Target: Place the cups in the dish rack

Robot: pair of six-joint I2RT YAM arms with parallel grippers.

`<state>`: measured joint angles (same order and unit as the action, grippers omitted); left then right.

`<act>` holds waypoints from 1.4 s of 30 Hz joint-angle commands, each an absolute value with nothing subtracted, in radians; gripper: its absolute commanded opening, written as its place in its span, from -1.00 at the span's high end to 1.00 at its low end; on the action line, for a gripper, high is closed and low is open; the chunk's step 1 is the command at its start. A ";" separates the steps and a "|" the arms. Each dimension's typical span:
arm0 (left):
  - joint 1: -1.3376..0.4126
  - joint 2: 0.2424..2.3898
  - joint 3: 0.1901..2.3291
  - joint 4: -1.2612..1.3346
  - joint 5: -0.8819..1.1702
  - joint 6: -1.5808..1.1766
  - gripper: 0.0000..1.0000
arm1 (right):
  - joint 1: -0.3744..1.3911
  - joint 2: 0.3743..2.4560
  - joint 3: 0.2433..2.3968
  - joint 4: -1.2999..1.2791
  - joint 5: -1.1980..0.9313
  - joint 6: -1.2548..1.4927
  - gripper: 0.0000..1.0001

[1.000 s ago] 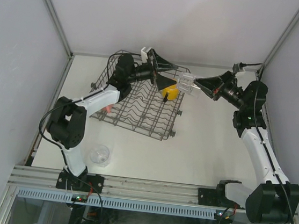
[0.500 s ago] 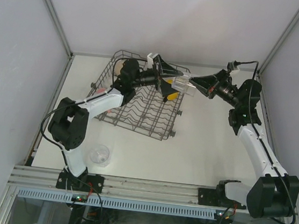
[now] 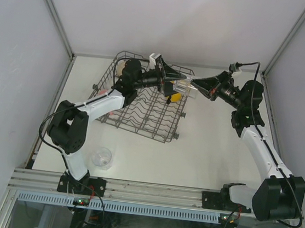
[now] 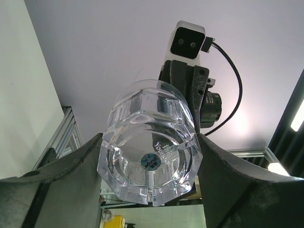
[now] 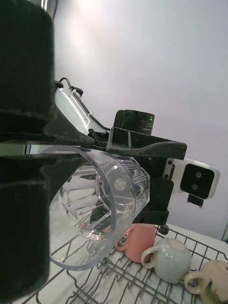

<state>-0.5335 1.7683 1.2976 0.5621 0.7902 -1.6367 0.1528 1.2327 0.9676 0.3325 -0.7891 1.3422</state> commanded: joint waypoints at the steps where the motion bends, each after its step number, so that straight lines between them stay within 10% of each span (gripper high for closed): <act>1: -0.533 1.715 1.328 0.580 0.801 -1.610 0.73 | 0.168 1.227 0.994 0.355 -0.775 1.303 0.99; 6: -0.495 1.708 1.349 0.481 0.791 -1.525 1.00 | 0.154 1.207 1.001 0.264 -0.762 1.235 0.00; 11: -0.402 1.702 1.413 0.226 0.757 -1.333 0.99 | 0.104 1.137 1.001 0.028 -0.730 1.060 -0.35; 27: -0.343 2.010 2.119 -0.911 0.167 -0.601 0.99 | -0.076 0.943 1.001 -0.468 -0.642 0.683 -0.45; 42: -0.383 2.205 2.297 -1.008 -0.144 -0.464 1.00 | -0.137 0.963 1.000 -0.485 -0.686 0.655 -0.46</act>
